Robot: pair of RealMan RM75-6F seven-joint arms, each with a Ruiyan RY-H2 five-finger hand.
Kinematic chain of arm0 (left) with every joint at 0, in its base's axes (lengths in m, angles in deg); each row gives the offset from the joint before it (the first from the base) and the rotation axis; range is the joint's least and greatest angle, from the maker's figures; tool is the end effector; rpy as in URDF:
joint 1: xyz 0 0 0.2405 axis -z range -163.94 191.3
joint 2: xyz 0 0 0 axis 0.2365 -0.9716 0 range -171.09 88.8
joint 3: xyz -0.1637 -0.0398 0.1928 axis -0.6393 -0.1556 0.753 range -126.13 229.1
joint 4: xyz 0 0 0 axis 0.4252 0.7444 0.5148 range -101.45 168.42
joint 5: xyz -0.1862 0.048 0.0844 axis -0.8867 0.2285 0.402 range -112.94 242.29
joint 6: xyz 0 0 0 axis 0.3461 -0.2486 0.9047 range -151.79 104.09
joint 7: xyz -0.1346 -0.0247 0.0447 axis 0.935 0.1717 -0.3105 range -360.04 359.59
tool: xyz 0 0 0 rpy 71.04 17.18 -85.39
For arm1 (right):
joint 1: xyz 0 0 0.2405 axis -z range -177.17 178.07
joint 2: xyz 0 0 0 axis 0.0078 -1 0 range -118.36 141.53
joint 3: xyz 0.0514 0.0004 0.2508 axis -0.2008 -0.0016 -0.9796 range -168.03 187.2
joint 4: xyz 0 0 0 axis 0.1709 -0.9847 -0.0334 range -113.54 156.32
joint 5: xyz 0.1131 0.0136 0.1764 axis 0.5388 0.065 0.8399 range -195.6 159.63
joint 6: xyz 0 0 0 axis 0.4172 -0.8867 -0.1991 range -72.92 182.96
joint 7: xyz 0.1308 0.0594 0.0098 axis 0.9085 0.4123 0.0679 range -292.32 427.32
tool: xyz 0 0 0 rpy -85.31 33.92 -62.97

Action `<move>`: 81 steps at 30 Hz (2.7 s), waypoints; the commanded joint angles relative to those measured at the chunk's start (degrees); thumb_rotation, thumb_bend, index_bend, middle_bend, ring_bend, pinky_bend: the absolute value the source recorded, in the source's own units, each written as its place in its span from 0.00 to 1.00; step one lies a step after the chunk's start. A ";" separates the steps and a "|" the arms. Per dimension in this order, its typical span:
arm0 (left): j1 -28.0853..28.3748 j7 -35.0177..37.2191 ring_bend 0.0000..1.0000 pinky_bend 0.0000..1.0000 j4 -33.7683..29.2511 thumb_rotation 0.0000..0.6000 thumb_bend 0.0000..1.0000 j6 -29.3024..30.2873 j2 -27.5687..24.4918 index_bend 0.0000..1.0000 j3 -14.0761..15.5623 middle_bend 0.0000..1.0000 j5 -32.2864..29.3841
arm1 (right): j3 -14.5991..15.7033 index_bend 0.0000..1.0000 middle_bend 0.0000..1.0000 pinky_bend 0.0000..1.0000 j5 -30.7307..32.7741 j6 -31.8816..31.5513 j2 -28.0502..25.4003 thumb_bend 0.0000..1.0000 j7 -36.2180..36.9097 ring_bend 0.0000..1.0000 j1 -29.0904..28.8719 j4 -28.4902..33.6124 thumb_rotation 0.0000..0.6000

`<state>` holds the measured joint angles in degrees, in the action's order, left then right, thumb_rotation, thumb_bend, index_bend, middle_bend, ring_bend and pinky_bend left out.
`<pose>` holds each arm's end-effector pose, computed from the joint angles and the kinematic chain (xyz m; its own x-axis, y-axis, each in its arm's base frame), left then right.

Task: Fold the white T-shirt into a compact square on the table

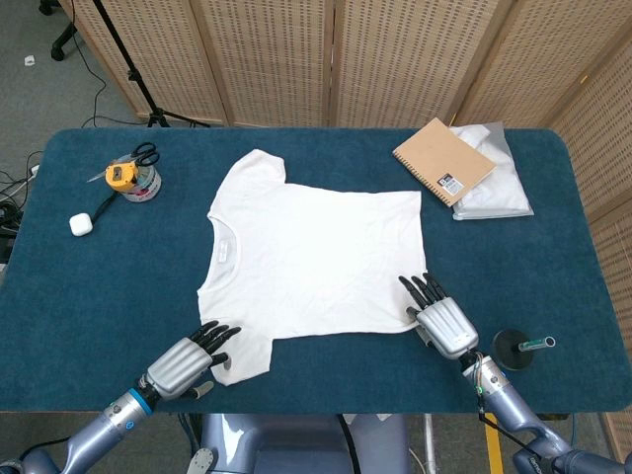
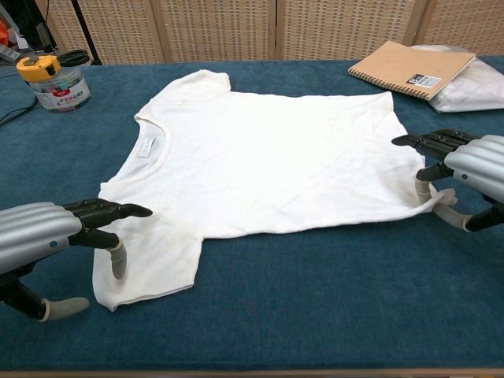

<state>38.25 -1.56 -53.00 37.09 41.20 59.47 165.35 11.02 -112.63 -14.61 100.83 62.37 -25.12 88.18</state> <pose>-0.2263 0.1953 -0.0189 0.4904 0.4228 0.7621 0.7890 -0.5868 -0.1821 -0.2618 -0.2677 -0.0016 0.5933 -0.1136 0.7969 -0.7324 -0.4869 0.4759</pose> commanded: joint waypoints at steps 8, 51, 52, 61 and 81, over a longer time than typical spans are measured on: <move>0.79 1.64 0.00 0.00 1.62 1.00 0.31 -0.54 2.14 0.49 0.20 0.00 -1.39 | -0.05 0.54 0.02 0.00 0.25 -0.15 -0.31 0.54 0.37 0.00 -0.05 0.08 1.00; 1.81 3.90 0.00 0.00 4.00 1.00 0.73 1.29 3.92 0.71 0.86 0.00 -3.48 | 0.44 0.54 0.02 0.00 -0.16 -1.02 -1.04 0.57 1.38 0.00 -0.13 0.51 1.00; 1.82 4.08 0.00 0.00 3.82 1.00 0.73 1.46 3.69 0.71 0.94 0.00 -3.34 | 0.48 0.54 0.02 0.00 -0.22 -1.06 -1.12 0.57 1.46 0.00 -0.13 0.58 1.00; 2.17 5.75 0.00 0.00 -0.58 1.00 0.74 4.49 -2.05 0.72 2.72 0.00 0.02 | 2.59 0.57 0.06 0.00 -4.34 -3.45 -3.49 0.59 5.74 0.00 -0.51 2.46 1.00; 1.40 15.91 0.00 0.00 -7.73 1.00 0.78 11.20 -16.83 0.72 13.33 0.00 11.98 | 10.91 0.62 0.12 0.00 -20.21 -10.59 -10.60 0.62 10.23 0.00 -2.39 5.40 1.00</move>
<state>39.69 13.45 -60.22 47.89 24.95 72.16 176.67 21.21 -131.88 -24.50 90.87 73.22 -27.41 92.99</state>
